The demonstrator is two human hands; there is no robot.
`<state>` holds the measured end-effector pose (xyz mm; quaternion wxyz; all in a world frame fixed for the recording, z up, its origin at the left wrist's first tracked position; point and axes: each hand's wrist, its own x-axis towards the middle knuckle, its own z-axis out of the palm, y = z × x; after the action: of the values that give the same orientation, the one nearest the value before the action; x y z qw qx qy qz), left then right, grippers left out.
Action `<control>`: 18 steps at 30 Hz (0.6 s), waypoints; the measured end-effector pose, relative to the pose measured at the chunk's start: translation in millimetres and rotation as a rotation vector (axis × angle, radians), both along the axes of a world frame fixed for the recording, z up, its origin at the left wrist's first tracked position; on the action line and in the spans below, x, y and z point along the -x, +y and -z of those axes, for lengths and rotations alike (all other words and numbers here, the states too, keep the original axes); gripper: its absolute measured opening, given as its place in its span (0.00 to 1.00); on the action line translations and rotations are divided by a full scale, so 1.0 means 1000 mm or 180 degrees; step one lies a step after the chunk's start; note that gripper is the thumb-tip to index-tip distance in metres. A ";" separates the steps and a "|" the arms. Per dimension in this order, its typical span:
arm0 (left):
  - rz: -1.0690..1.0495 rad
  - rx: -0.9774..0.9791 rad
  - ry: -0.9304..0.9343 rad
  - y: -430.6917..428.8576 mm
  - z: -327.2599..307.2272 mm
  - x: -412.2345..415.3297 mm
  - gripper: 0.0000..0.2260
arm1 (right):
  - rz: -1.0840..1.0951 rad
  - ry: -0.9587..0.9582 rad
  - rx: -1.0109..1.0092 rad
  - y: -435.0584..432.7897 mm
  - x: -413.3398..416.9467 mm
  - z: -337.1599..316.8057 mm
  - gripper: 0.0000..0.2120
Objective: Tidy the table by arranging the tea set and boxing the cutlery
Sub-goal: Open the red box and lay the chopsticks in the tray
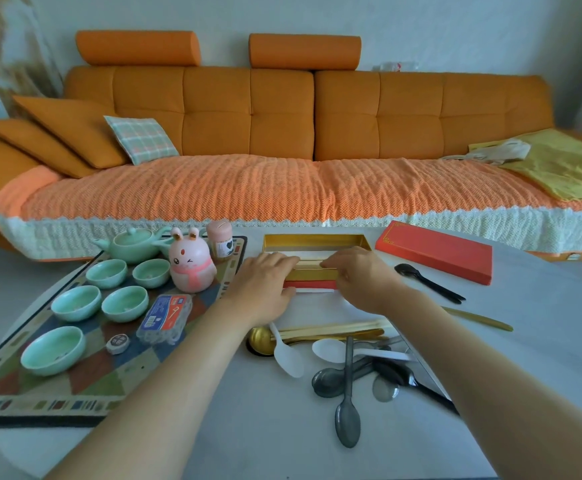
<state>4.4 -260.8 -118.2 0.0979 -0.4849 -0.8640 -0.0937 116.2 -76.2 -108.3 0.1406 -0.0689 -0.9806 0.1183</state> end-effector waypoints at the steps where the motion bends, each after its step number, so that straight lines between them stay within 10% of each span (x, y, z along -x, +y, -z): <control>1: -0.0012 -0.0082 0.0109 -0.001 -0.001 0.000 0.23 | -0.0053 0.0205 -0.0049 0.000 0.000 0.001 0.19; 4: 0.0089 -0.0428 0.0368 -0.003 -0.008 -0.004 0.18 | -0.0253 0.0480 0.0026 -0.005 -0.003 -0.008 0.15; 10: 0.0282 -0.0250 -0.0487 -0.013 -0.016 -0.027 0.03 | -0.0520 -0.1078 0.0237 -0.025 -0.022 -0.026 0.10; 18: 0.0248 0.0228 -0.0992 -0.022 -0.016 -0.036 0.09 | -0.0376 -0.1180 0.0094 -0.034 -0.026 -0.017 0.07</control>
<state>40.5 -282.6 -102.0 -0.0584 -0.5008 -0.8521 -0.1406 142.5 -109.8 -91.4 -0.0506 -0.0339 -0.9902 0.1260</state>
